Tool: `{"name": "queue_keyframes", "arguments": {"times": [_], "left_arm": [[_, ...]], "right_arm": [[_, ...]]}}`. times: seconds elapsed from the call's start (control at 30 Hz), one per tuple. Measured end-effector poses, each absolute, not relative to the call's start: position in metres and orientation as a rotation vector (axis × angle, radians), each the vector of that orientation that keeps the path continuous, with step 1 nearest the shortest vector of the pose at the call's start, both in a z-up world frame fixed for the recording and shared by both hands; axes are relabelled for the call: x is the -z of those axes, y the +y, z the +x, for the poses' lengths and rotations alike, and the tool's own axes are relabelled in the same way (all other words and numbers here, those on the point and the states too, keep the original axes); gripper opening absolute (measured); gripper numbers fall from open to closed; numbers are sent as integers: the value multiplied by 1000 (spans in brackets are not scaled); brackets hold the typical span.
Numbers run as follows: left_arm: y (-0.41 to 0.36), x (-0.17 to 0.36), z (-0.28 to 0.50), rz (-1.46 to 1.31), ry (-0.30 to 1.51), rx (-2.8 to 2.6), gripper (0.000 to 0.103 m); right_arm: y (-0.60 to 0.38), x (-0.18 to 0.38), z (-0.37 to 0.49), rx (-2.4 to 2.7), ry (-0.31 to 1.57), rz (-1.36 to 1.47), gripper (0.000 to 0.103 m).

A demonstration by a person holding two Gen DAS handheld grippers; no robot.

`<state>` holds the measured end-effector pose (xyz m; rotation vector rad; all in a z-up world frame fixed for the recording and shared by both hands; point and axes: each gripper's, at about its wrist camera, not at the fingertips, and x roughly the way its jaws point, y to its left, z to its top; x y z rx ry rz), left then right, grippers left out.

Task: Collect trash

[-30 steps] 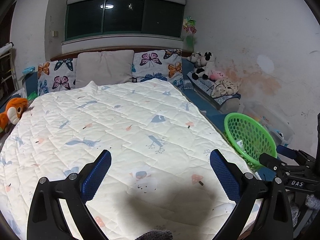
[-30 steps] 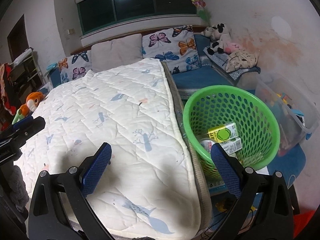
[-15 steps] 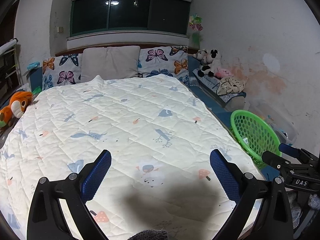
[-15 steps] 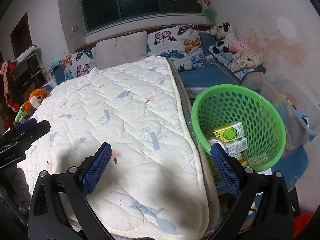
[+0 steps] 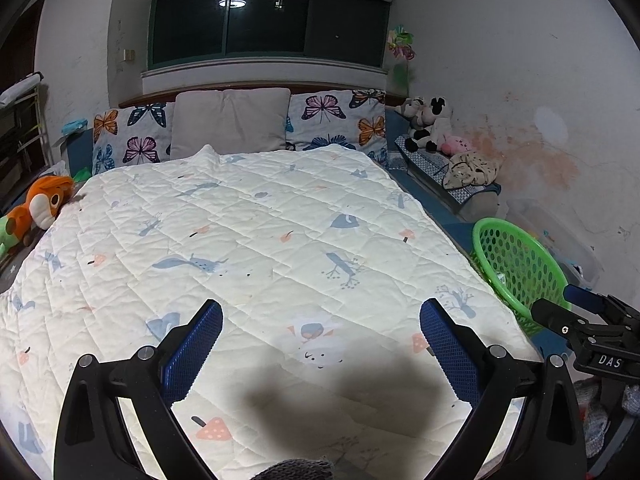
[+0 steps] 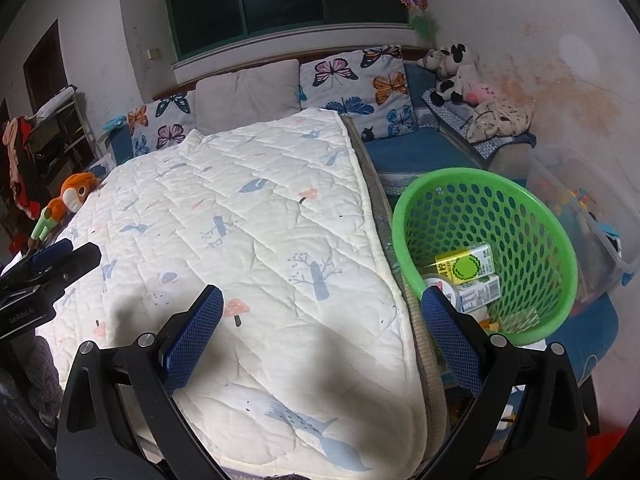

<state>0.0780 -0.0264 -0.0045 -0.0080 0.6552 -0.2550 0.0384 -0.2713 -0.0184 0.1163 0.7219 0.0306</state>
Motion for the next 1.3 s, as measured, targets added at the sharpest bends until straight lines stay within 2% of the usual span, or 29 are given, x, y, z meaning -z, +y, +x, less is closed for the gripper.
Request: {"name": "queue_keyframes", "arguments": {"times": [1.3], "left_arm": [[-20,15,78,-7,665,235,96]], "right_arm": [[-260,28,42,-57,742,109,98]]}}
